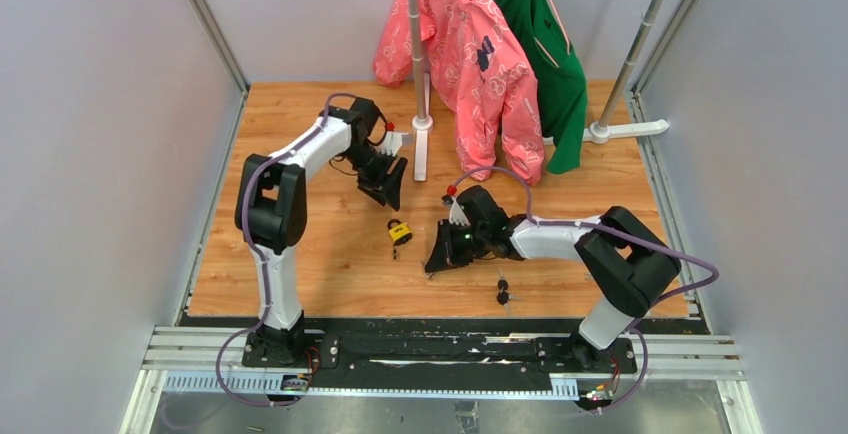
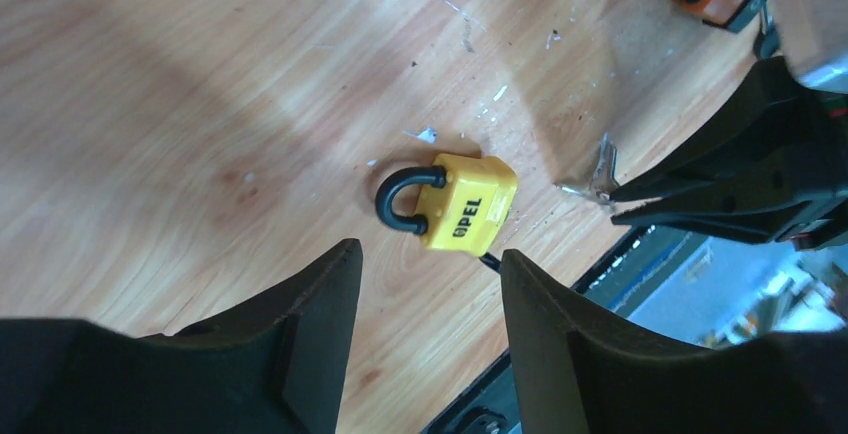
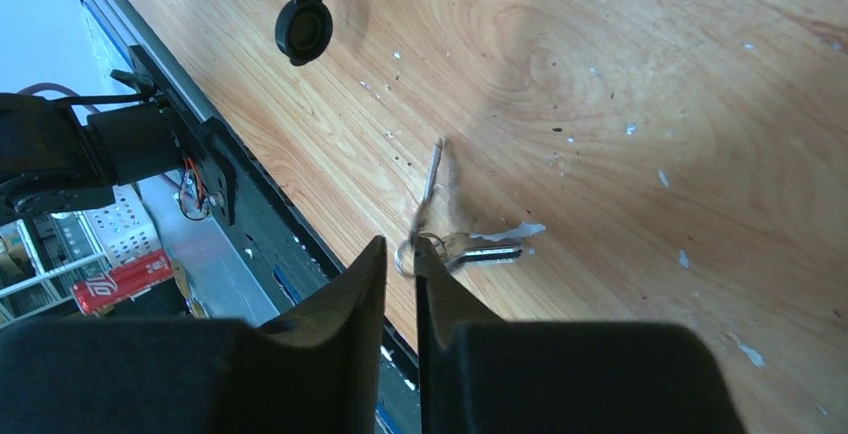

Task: Lock with the key
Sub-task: Place the key at the center of the board, then reset both arms

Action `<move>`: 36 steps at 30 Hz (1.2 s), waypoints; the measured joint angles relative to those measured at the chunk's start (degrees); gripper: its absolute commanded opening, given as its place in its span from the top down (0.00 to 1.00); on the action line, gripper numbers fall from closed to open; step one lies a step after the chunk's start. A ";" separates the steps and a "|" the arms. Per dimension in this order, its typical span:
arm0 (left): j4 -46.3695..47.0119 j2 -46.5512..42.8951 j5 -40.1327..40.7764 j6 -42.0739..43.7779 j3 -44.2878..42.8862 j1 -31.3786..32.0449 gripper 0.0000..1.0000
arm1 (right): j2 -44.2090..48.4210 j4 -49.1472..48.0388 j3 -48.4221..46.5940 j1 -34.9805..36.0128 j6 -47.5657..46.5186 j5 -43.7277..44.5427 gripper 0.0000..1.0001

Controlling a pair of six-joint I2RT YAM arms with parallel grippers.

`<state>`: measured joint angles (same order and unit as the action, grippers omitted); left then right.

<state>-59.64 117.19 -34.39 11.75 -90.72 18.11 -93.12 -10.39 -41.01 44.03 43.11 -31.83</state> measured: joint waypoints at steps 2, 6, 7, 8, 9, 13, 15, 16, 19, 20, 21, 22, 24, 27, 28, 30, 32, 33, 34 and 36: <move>0.35 -2.93 2.73 -1.60 -0.68 0.02 0.41 | -0.39 0.31 -0.61 0.31 -0.83 0.09 0.61; 1.11 -10.88 9.86 -5.05 -0.81 0.02 0.41 | -0.52 1.92 -3.02 1.05 -2.60 1.05 0.44; 1.42 -13.86 12.20 -6.27 -0.50 0.02 0.41 | -0.50 2.49 -3.93 1.27 -3.26 1.60 0.40; 1.97 -16.13 14.05 -7.10 0.09 0.02 0.41 | -0.42 3.21 -4.76 1.36 -3.82 2.05 0.38; 2.71 -19.41 16.13 -8.46 1.25 0.02 0.41 | -0.24 4.17 -5.55 1.38 -4.37 2.60 0.37; 4.98 -31.65 22.27 -13.77 7.23 0.04 0.40 | 2.16 11.06 -9.64 1.49 -7.82 6.03 0.35; 6.43 -37.88 25.29 -16.52 10.97 0.04 0.38 | 4.28 16.65 -13.40 1.62 -10.19 8.72 0.35; 7.13 -40.83 26.73 -17.73 12.83 0.04 0.37 | 5.25 18.99 -15.23 1.66 -11.30 9.88 0.35; 8.44 -48.98 31.78 -20.96 17.73 0.04 0.32 | 8.70 29.18 -23.61 1.75 -15.30 16.04 0.34; 8.61 -51.17 33.24 -21.88 18.82 0.04 0.30 | 10.01 32.22 -26.56 1.79 -16.57 18.36 0.26; 8.74 -53.88 35.06 -23.12 19.82 0.04 0.28 | 11.82 36.04 -30.29 1.86 -18.16 21.40 0.21; 8.74 -55.78 36.33 -24.20 20.17 0.04 0.27 | 13.73 39.28 -33.79 1.88 -19.80 24.63 0.19; 8.63 -58.14 37.57 -25.42 19.98 0.04 0.26 | 16.13 42.95 -37.64 1.97 -21.35 28.61 0.17; 7.82 -60.70 39.10 -27.74 17.62 0.04 0.26 | 19.87 49.66 -44.87 1.99 -23.80 36.96 0.16; 7.26 -61.11 39.60 -28.57 16.26 0.04 0.25 | 21.31 52.76 -48.09 2.01 -24.44 41.22 0.16; 6.62 -61.51 40.39 -29.79 14.19 0.04 0.24 | 23.21 55.91 -51.25 2.01 -25.09 46.40 0.15; 6.32 -61.72 41.20 -30.53 12.39 0.04 0.07 | 25.53 58.42 -53.31 2.01 -25.68 51.21 0.15; 5.97 -61.99 41.72 -30.82 11.43 0.04 0.02 | 26.93 59.56 -53.94 2.01 -26.03 53.53 0.14; 5.55 -62.14 42.40 -31.10 10.36 0.04 0.00 | 28.48 60.65 -54.34 2.01 -26.36 55.91 0.14; 5.20 -62.77 43.56 -31.41 8.61 0.04 0.00 | 31.56 62.42 -54.82 2.01 -26.69 59.87 0.14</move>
<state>-54.43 54.41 9.17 -19.66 -82.11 18.15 -61.56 52.03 -95.83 46.04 16.43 28.03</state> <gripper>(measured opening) 0.978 0.854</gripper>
